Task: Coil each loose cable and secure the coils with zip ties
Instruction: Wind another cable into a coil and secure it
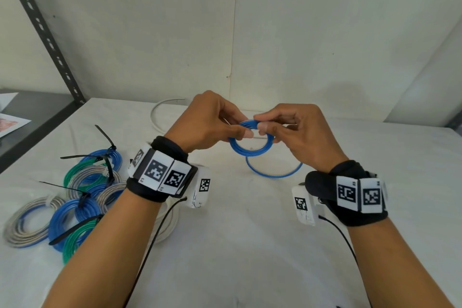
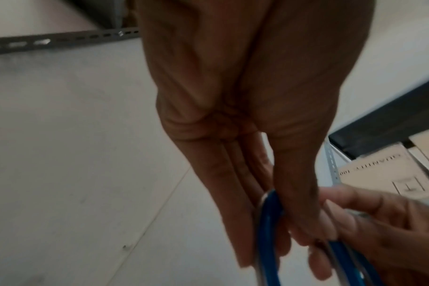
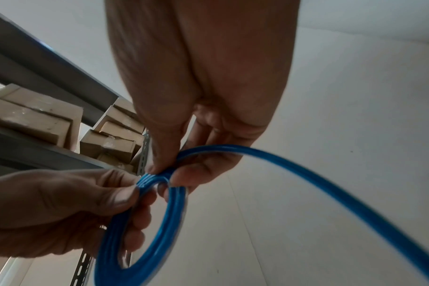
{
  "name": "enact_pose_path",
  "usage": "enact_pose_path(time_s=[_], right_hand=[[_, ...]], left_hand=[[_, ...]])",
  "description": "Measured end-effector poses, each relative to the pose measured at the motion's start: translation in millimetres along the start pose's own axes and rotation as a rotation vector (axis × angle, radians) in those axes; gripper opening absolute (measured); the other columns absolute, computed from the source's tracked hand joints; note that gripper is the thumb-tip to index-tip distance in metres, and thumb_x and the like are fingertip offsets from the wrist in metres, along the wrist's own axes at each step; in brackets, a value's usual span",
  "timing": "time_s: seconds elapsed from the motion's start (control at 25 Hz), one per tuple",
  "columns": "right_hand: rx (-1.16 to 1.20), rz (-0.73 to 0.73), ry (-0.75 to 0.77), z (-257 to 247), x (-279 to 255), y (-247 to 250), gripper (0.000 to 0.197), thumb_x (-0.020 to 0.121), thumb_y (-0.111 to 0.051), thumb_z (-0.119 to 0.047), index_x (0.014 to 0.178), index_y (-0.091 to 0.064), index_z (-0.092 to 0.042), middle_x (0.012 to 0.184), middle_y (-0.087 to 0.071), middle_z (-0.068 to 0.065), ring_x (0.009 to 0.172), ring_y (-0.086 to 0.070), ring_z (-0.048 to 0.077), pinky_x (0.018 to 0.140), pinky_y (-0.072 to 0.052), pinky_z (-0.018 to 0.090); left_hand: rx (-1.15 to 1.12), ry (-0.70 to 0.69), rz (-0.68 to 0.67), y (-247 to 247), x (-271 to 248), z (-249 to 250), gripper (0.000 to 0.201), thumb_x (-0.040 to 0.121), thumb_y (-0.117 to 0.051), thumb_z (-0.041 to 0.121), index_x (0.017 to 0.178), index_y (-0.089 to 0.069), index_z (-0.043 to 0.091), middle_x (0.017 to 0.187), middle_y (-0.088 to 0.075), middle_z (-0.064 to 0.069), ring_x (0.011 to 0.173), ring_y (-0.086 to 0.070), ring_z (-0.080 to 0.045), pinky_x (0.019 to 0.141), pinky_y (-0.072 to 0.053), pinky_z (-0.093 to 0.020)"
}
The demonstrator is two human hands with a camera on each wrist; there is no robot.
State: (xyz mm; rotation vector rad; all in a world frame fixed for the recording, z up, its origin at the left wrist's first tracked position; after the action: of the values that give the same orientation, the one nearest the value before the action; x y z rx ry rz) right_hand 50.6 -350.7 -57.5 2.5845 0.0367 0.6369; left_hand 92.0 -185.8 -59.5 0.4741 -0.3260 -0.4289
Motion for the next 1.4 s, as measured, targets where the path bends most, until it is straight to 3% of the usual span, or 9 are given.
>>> enact_pose_path(time_s=[0.12, 0.24, 0.44, 0.56, 0.72, 1.0, 1.24, 1.32, 1.4], right_hand=[[0.101, 0.114, 0.013, -1, 1, 13, 0.014, 0.095, -0.068, -0.009, 0.104, -0.075, -0.017, 0.095, -0.077, 0.000, 0.087, -0.075, 0.017, 0.066, -0.060, 0.031], [0.255, 0.237, -0.024, 2, 0, 23, 0.005, 0.093, -0.069, -0.007, 0.098, -0.069, -0.009, 0.090, -0.078, 0.005, 0.083, -0.076, 0.024, 0.064, -0.062, 0.035], [0.409, 0.276, -0.037, -2, -3, 11, 0.017, 0.092, -0.068, -0.005, 0.108, -0.066, 0.001, 0.097, -0.078, 0.012, 0.088, -0.076, 0.027, 0.066, -0.063, 0.036], [0.390, 0.322, -0.031, -4, -3, 13, 0.020, 0.086, -0.074, -0.002, 0.105, -0.067, -0.002, 0.095, -0.078, 0.012, 0.086, -0.077, 0.026, 0.068, -0.062, 0.035], [0.450, 0.363, -0.047, -1, -4, 12, 0.018, 0.090, -0.071, -0.004, 0.107, -0.068, -0.002, 0.097, -0.078, 0.012, 0.089, -0.076, 0.026, 0.070, -0.062, 0.035], [0.576, 0.567, -0.063, 7, -12, 6, 0.011, 0.091, -0.070, -0.006, 0.100, -0.064, -0.003, 0.092, -0.078, 0.013, 0.086, -0.077, 0.027, 0.068, -0.060, 0.035], [0.597, 0.489, -0.108, 11, -10, -5, 0.024, 0.099, -0.061, -0.011, 0.123, -0.063, -0.008, 0.104, -0.077, 0.011, 0.089, -0.076, 0.025, 0.069, -0.060, 0.030], [0.543, 0.471, -0.098, 15, -7, 1, 0.023, 0.099, -0.061, -0.010, 0.121, -0.064, -0.008, 0.100, -0.077, 0.010, 0.086, -0.076, 0.025, 0.068, -0.060, 0.031], [0.383, 0.342, -0.056, 13, -2, 9, 0.020, 0.098, -0.062, -0.008, 0.118, -0.067, -0.009, 0.095, -0.077, 0.008, 0.083, -0.076, 0.025, 0.068, -0.059, 0.033]], left_hand=[[-0.162, -0.006, 0.113, 17, -1, -2, 0.018, 0.076, -0.087, 0.015, 0.091, -0.079, 0.007, 0.077, -0.076, -0.013, 0.074, -0.075, -0.026, 0.072, -0.063, -0.034], [-0.310, -0.023, 0.177, 25, -2, -1, 0.023, 0.081, -0.083, 0.014, 0.098, -0.077, 0.001, 0.082, -0.075, -0.019, 0.078, -0.075, -0.031, 0.073, -0.063, -0.039], [-0.455, -0.004, 0.261, 23, -1, -2, 0.021, 0.086, -0.077, 0.016, 0.100, -0.075, 0.001, 0.084, -0.077, -0.016, 0.078, -0.075, -0.024, 0.069, -0.061, -0.031], [-0.489, 0.002, 0.252, 22, -1, -2, 0.022, 0.086, -0.076, 0.017, 0.101, -0.075, 0.002, 0.084, -0.077, -0.016, 0.079, -0.076, -0.023, 0.068, -0.060, -0.028], [-0.556, 0.019, 0.205, 16, 1, -4, 0.018, 0.088, -0.073, 0.017, 0.101, -0.075, 0.005, 0.086, -0.077, -0.014, 0.082, -0.076, -0.024, 0.076, -0.062, -0.034], [-0.718, 0.036, 0.248, 4, 2, -6, 0.019, 0.088, -0.072, 0.014, 0.102, -0.073, 0.002, 0.086, -0.077, -0.011, 0.080, -0.076, -0.021, 0.064, -0.058, -0.024], [-0.811, 0.044, 0.305, -4, 5, -15, 0.027, 0.086, -0.073, 0.016, 0.110, -0.071, 0.002, 0.089, -0.077, -0.012, 0.085, -0.076, -0.022, 0.071, -0.060, -0.027], [-0.739, 0.035, 0.271, -6, 6, -15, 0.030, 0.088, -0.072, 0.014, 0.115, -0.069, 0.000, 0.093, -0.077, -0.015, 0.087, -0.076, -0.025, 0.074, -0.060, -0.030], [-0.561, 0.005, 0.188, -6, 8, -12, 0.033, 0.089, -0.074, 0.012, 0.119, -0.068, 0.001, 0.096, -0.076, -0.019, 0.087, -0.075, -0.027, 0.078, -0.061, -0.034]])
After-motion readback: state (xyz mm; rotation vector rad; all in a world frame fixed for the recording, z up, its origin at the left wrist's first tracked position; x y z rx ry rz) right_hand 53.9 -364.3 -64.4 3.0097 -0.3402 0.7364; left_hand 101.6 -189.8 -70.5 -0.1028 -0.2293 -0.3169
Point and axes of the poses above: each hand's wrist, its own x-axis towards the middle knuckle, its own y-axis out of the back of the hand, z = x × y, the point moved 8 cm from there along x, towards the middle knuckle
